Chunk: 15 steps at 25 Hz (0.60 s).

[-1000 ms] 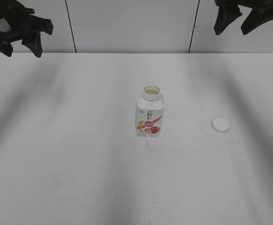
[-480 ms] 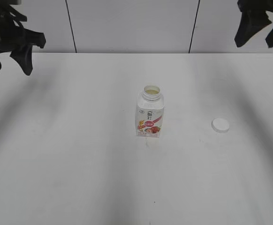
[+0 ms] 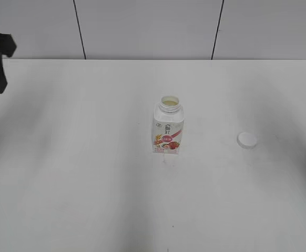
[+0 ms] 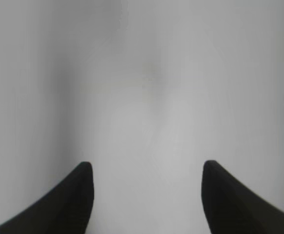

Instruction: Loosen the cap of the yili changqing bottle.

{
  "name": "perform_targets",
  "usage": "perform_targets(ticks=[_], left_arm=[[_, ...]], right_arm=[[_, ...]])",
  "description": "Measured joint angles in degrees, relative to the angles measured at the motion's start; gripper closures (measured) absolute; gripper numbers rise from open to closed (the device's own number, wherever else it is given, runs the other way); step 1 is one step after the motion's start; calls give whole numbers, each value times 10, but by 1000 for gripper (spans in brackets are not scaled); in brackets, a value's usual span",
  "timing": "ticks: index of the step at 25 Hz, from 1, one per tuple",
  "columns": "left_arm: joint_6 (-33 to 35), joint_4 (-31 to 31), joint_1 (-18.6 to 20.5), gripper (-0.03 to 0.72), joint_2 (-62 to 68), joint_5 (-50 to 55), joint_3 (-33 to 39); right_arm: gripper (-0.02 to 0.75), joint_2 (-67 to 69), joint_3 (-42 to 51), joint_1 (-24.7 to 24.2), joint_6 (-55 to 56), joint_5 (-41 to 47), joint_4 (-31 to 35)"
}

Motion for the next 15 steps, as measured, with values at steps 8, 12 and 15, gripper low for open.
perform_targets(ticks=[8, 12, 15], left_arm=[[0, -10, 0, 252, -220, 1, 183], [0, -10, 0, 252, -348, -10, 262], [0, -10, 0, 252, -463, -31, 309]], right_arm=[[173, -172, 131, 0, 0, 0, -1], [173, -249, 190, 0, -1, 1, -1], [173, -316, 230, 0, -1, -2, -3]])
